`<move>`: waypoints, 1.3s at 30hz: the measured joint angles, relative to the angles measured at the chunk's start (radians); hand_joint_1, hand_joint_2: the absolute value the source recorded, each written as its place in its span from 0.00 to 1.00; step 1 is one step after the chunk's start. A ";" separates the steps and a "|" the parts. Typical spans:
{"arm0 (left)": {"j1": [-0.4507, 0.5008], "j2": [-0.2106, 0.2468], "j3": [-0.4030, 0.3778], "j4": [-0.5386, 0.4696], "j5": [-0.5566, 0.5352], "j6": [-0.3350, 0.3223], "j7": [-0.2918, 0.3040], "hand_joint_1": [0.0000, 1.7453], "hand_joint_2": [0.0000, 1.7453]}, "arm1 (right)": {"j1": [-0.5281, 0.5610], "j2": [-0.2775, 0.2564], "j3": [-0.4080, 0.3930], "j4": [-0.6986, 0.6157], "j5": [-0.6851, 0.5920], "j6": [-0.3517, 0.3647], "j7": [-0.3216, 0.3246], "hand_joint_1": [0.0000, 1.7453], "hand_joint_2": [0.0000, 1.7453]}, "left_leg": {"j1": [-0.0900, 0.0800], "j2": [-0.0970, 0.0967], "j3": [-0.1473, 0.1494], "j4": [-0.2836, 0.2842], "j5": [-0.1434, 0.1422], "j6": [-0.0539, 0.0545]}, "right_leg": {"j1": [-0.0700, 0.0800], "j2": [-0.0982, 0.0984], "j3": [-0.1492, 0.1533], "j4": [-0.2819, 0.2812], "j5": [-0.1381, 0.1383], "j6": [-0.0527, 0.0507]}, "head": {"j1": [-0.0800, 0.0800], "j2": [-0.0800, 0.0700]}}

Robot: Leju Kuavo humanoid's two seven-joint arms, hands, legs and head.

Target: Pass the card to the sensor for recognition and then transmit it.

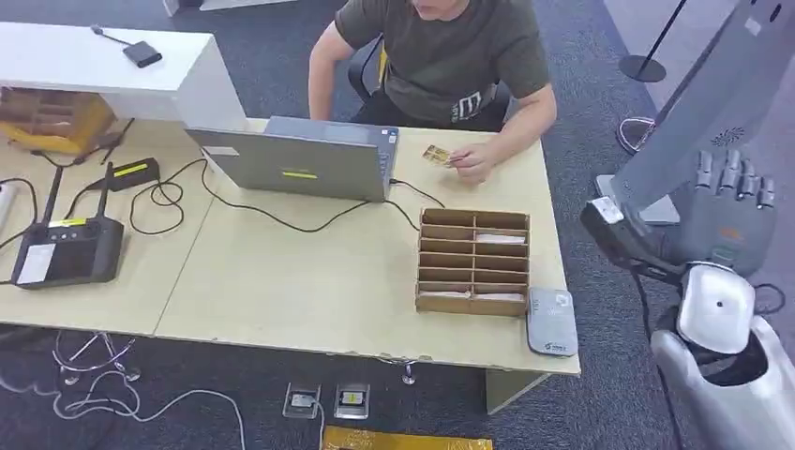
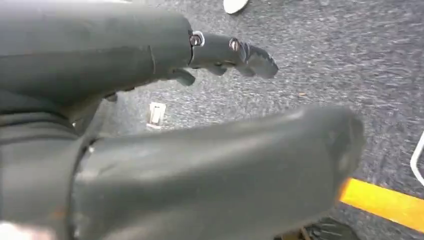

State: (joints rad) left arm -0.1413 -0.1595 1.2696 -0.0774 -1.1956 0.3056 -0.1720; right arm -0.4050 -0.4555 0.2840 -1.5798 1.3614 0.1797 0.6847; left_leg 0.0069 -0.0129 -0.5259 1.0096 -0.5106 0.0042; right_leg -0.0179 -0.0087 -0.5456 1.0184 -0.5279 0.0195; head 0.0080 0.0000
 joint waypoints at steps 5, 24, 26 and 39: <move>0.007 -0.002 0.000 0.000 -0.026 0.016 0.063 0.00 0.00 | 0.198 -0.012 -0.344 -0.043 -0.206 0.016 0.000 0.00 0.00 | 0.000 -0.003 -0.002 0.000 0.000 0.000 | 0.000 -0.005 0.002 0.000 0.000 0.000 | -0.002 0.000; -0.005 -0.027 -0.001 0.003 0.031 0.195 0.042 0.00 0.00 | 0.426 0.180 -0.789 0.688 -0.643 -0.819 -0.444 0.00 0.00 | 0.004 0.002 -0.001 -0.002 -0.003 -0.003 | 0.004 0.004 0.001 0.000 -0.002 -0.001 | 0.000 0.000; -0.007 -0.040 -0.001 0.003 0.059 0.223 0.063 0.00 0.00 | 0.409 0.251 -0.795 0.821 -0.619 -0.847 -0.379 0.00 0.00 | 0.007 0.008 0.000 -0.002 -0.004 -0.005 | 0.006 0.008 0.000 0.000 -0.002 -0.001 | 0.000 0.000; -0.016 -0.103 -0.002 0.014 0.078 0.356 0.233 0.00 0.00 | 0.356 0.524 -0.908 1.216 -0.599 -0.836 -0.460 0.00 0.00 | 0.006 0.009 0.000 -0.002 -0.004 -0.006 | 0.006 0.008 0.000 0.002 -0.003 -0.003 | 0.000 0.000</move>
State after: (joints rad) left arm -0.1574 -0.2625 1.2680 -0.0637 -1.1177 0.6611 0.0607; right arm -0.0488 0.0683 -0.6241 -0.3639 0.7622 -0.6565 0.2248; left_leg 0.0134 -0.0043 -0.5259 1.0073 -0.5151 -0.0021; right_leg -0.0118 -0.0003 -0.5454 1.0204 -0.5310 0.0166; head 0.0080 0.0000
